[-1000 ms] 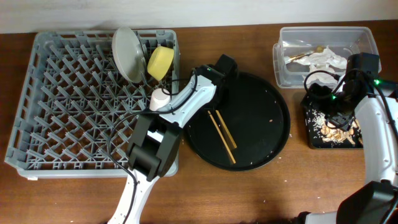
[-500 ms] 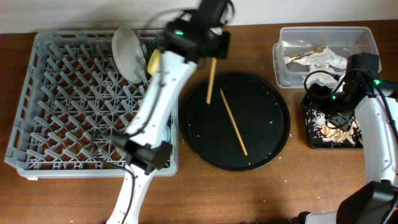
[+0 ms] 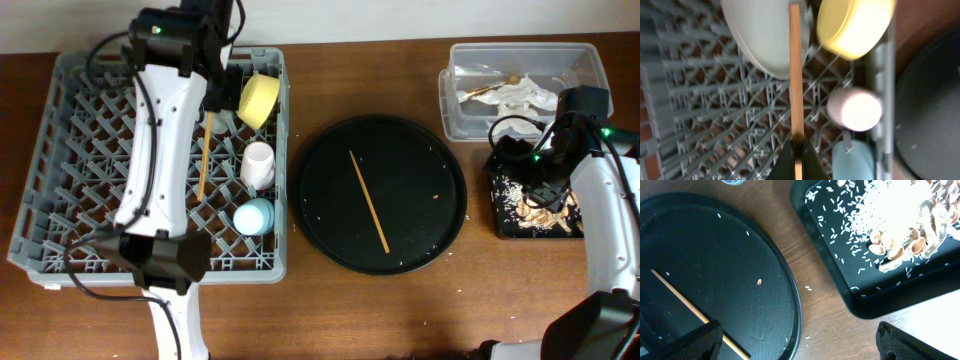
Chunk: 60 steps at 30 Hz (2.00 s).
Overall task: Sort waste into correct bins and load items into the dishwasher rack
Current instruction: 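Place the chopstick upright in the rack with the left gripper, then grasp the second wooden chopstick with the left gripper, then place the second chopstick in the rack beside the first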
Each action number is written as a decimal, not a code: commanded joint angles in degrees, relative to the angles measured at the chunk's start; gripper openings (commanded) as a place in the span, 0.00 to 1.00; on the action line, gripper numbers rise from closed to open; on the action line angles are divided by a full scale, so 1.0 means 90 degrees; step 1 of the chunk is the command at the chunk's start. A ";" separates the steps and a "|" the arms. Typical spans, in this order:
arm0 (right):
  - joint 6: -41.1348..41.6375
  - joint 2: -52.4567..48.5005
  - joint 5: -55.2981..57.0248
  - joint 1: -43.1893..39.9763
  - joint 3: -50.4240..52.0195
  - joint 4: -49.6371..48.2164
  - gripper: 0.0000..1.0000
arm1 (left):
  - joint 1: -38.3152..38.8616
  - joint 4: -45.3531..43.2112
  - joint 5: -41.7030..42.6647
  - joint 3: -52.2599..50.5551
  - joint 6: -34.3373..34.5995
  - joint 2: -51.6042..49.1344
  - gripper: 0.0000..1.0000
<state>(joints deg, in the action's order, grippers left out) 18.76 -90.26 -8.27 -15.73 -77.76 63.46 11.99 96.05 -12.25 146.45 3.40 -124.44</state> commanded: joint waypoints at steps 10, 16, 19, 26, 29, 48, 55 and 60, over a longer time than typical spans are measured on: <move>-0.0058 0.0073 0.0010 -0.0005 -0.0027 -0.0010 0.98 | -0.0032 -0.2259 0.0403 -0.2344 -0.0192 0.0304 0.82; -0.0058 0.0073 0.0010 -0.0005 -0.0027 -0.0032 0.99 | 0.1746 -0.2387 0.1715 -0.2363 0.0860 0.0459 0.92; -0.0058 0.0073 -0.0012 -0.0005 -0.0027 -0.0024 0.98 | 0.2392 -0.2416 0.1797 -0.2560 0.1173 -0.0384 0.99; -0.0058 0.0070 -0.0012 -0.0005 -0.0027 -0.0027 0.98 | 0.3130 -0.3075 0.2193 -0.2562 0.1409 -0.1809 0.91; -0.0058 0.0073 -0.0012 -0.0005 -0.0027 -0.0027 0.98 | 0.3198 -0.3065 0.2195 -0.2582 0.1549 -0.2142 0.75; -0.0058 0.0073 -0.0012 -0.0005 -0.0027 -0.0029 0.98 | 0.2186 0.0075 0.0658 0.1836 0.1010 -0.1513 0.01; -0.0056 0.0073 -0.0015 -0.0005 -0.0027 -0.0092 0.99 | -0.0342 0.0046 0.0542 0.1253 -0.0515 -0.0624 0.06; -0.0056 0.0070 -0.0022 -0.0005 -0.0027 -0.0119 0.98 | -0.0821 -0.0695 0.0554 -0.0228 -0.0770 -0.0656 0.51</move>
<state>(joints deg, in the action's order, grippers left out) 18.81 -90.26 -8.29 -15.73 -77.71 62.50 4.84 90.26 -7.11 145.80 -2.00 -130.82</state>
